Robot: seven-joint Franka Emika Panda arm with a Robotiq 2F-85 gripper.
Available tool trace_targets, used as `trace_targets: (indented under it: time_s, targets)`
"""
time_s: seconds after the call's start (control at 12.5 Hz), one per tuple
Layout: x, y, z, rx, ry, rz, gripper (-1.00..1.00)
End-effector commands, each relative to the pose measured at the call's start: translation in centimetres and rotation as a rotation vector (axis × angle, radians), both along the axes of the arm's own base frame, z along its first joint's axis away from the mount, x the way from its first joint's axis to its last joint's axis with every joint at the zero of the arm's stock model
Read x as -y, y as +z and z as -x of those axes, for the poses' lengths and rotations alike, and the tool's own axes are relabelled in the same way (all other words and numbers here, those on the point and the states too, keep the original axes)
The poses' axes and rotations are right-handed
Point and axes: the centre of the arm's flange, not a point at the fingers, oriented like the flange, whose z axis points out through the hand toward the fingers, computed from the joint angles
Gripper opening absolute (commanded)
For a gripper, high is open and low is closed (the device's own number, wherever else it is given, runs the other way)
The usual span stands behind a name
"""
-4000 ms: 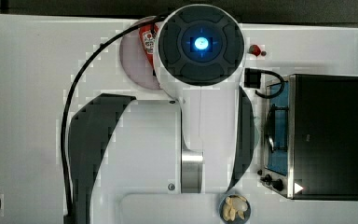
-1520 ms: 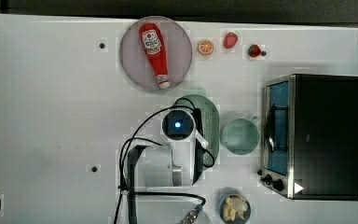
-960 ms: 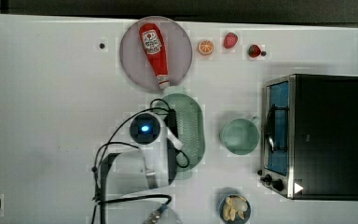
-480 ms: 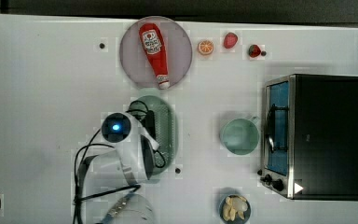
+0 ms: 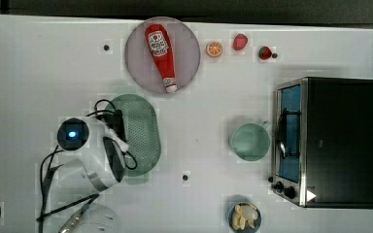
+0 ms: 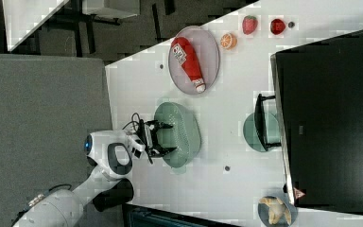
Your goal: Drag strainer right to left.
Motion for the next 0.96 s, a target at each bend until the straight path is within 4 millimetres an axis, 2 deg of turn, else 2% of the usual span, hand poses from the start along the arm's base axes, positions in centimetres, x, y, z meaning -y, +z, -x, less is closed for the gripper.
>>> trace_targets:
  time_s: [0.08, 0.56, 0.96]
  targets:
    - [-2.8, 0.0, -0.6, 0.010, -0.051, -0.007, 1.00]
    - [-7.6, 0.8, -0.4, -0.063, -0.098, -0.056, 1.00]
    - [-12.9, 1.1, -0.9, -0.087, -0.179, -0.150, 1.00]
